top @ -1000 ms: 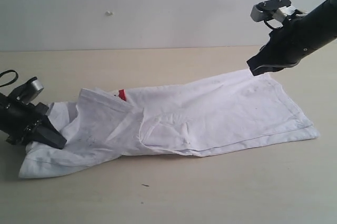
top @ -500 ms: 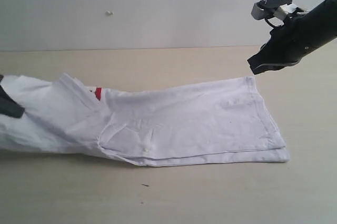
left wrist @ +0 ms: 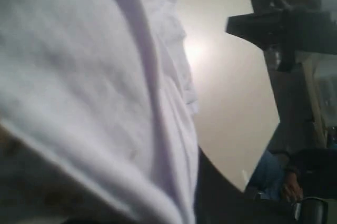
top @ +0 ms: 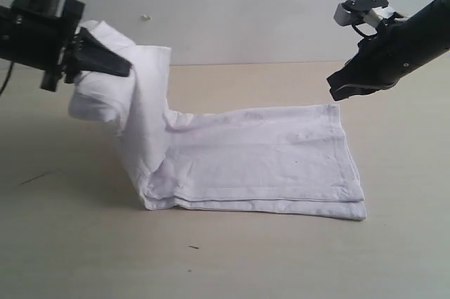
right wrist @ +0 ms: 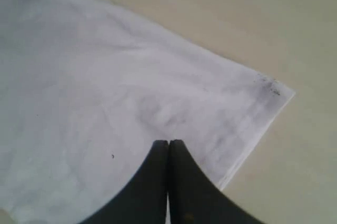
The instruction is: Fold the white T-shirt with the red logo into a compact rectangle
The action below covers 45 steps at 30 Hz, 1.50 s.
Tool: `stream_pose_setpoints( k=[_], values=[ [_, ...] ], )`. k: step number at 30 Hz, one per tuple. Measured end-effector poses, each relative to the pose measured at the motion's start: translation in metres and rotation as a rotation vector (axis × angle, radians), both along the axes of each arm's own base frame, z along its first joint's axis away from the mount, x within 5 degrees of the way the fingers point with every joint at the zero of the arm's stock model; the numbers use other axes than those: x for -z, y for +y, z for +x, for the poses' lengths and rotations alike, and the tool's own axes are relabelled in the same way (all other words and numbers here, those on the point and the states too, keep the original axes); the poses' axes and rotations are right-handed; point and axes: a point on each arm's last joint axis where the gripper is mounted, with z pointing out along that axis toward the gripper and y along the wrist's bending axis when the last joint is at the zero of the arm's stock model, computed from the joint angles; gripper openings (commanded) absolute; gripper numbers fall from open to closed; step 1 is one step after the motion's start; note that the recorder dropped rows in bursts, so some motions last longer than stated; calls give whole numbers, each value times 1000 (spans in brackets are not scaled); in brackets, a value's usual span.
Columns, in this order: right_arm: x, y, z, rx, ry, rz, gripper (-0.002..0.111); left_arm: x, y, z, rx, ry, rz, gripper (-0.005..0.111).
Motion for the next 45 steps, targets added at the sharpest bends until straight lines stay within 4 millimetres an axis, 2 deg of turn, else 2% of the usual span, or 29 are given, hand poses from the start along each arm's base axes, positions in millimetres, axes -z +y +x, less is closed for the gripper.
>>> stream_pose_setpoints(
  k=[6,9,13,16,21,22,24,26,30,33,37,40,43,45],
  values=[
    [0,1,-1,-1,10,12,0,2,-81,-5,5,-76,33,0],
    [0,2,-1,3,11,24,0,11,-111,-3,-15,-104,52,0],
    [-1,2,-1,6,12,33,0,41,-151,-1,18,-79,75,3],
    [-1,2,-1,7,12,35,0,62,-174,-3,54,-53,86,21],
    [-1,3,-1,10,11,40,0,81,-210,-7,67,-18,53,70],
    [-1,3,-1,10,11,40,0,83,-217,-7,64,-10,37,77],
    [-1,3,0,11,11,41,0,86,-228,-7,60,9,6,87],
    [-1,3,0,11,11,42,0,88,-237,-7,70,17,-20,87],
    [-1,3,0,11,11,42,0,86,-243,-6,114,11,-49,84],
    [-1,3,0,11,11,42,0,79,-237,0,135,-3,-66,74],
    [-1,3,-1,10,13,43,0,77,-207,16,188,-17,-13,41],
    [-1,3,-1,7,16,45,0,87,-179,22,261,-13,122,19],
    [2,8,-1,-6,27,47,0,98,-159,26,292,0,267,9],
    [5,16,0,-27,36,48,0,102,-155,25,306,7,305,10]
  ],
)
